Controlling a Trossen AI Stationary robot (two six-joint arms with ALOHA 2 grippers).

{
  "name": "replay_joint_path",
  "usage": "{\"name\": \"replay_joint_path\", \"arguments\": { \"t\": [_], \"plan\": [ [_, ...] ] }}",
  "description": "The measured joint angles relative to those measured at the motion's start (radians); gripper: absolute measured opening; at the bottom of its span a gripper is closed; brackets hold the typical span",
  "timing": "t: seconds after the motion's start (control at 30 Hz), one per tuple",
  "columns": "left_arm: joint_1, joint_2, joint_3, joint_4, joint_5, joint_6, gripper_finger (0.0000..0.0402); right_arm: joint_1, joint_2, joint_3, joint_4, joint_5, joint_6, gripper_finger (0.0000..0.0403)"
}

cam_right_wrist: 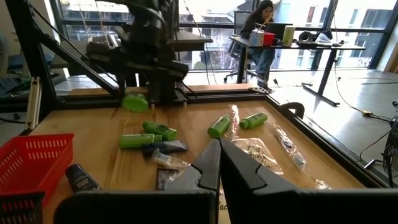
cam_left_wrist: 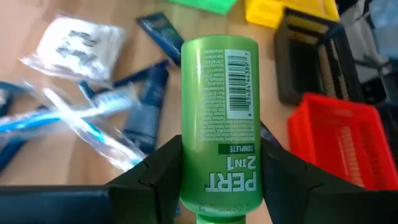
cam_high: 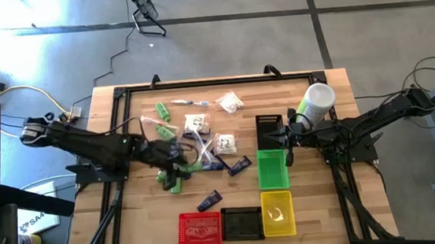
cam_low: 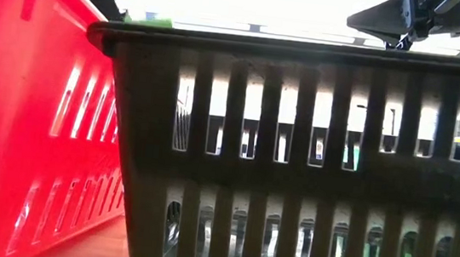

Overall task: Pick & Place Travel size toiletries
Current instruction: Put the green shampoo bottle into the red bin

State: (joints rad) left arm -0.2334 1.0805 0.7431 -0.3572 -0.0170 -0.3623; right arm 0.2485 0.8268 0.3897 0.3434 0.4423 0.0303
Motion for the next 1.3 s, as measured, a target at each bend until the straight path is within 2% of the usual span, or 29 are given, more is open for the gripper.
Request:
{"name": "replay_joint_path", "arguments": {
  "t": [0.13, 0.3, 0.47, 0.67, 1.07, 1.3],
  "plan": [
    [-0.11, 0.014, 0.035, -0.013, -0.074, -0.082, 0.0173, 0.0, 0.0, 0.0, 0.001, 0.0, 0.003, 0.0003],
    [-0.229, 0.038, 0.049, -0.006, -0.118, -0.214, 0.0173, 0.0, 0.0, 0.0, 0.003, -0.004, 0.003, 0.0003],
    [-0.316, 0.113, 0.08, 0.021, -0.156, -0.266, 0.0173, 0.0, 0.0, 0.0, 0.003, -0.006, 0.003, 0.0003],
    [-0.367, 0.256, 0.167, 0.025, -0.161, -0.275, 0.0173, 0.0, 0.0, 0.0, -0.005, -0.007, 0.005, 0.0003],
    [-0.418, 0.494, 0.322, 0.021, -0.05, -0.341, 0.0173, 0.0, 0.0, 0.0, -0.016, -0.006, -0.031, 0.0003],
    [-0.43, 0.593, 0.339, 0.064, -0.032, -0.408, 0.0173, 0.0, 0.0, 0.0, -0.027, -0.005, -0.035, 0.0003]
  ]
}}
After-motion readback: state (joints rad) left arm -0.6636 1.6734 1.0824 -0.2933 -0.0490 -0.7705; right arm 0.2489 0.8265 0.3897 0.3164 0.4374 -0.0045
